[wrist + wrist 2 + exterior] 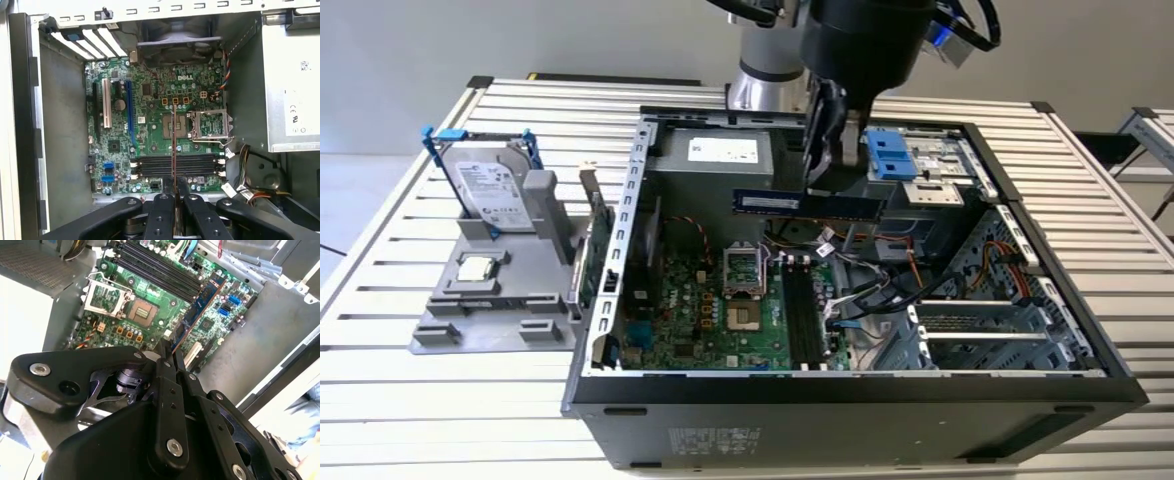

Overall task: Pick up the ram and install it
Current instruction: 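Pick up the ram and move it above insertion slot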

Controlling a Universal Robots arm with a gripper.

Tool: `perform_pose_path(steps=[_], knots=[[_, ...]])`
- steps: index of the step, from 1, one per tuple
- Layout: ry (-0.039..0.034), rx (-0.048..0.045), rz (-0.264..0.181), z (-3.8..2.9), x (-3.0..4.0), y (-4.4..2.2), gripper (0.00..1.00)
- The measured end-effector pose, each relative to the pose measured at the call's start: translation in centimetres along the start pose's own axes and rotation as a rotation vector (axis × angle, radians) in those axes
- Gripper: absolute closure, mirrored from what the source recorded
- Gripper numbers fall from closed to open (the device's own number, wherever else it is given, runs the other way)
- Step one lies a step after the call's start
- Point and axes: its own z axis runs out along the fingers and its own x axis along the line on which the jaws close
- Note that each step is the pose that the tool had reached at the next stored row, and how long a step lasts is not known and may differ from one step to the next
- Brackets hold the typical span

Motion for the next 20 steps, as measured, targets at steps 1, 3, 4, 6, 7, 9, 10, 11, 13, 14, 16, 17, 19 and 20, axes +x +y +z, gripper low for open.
perform_pose_path(steps=[1, 3, 4, 6, 7, 9, 10, 11, 13, 14, 16, 17, 19, 20], knots=[[0.0000, 0.0000, 0.000, -0.01, -0.01, -0.13, 1.00], [0.0000, 0.0000, 0.000, -0.04, -0.06, -0.71, 1.00], [0.0000, 0.0000, 0.000, -0.05, -0.07, -0.91, 1.00], [-0.0001, 0.0000, 0.000, -0.06, -0.09, -1.14, 1.00], [0.0000, 0.0000, 0.000, -0.07, -0.10, -1.25, 1.00], [-0.0001, 0.0000, 0.000, -0.08, -0.12, -1.47, 1.00], [-0.0001, 0.0000, 0.000, -0.08, -0.13, -1.57, 1.00], [0.0001, 0.0000, 0.000, -0.10, -0.13, -1.66, 1.00], [0.0000, 0.0000, 0.001, -0.11, -0.15, -1.87, 1.00], [-0.0001, -0.0001, 0.001, -0.11, -0.16, -1.97, 1.00], [-0.0001, -0.0002, 0.003, -0.12, -0.18, -2.19, 1.00], [-0.0002, -0.0003, 0.003, -0.13, -0.18, -2.30, 1.00], [-0.0002, -0.0004, 0.005, -0.14, -0.20, -2.51, 1.00], [-0.0003, -0.0004, 0.005, -0.15, -0.21, -2.63, 1.00]])
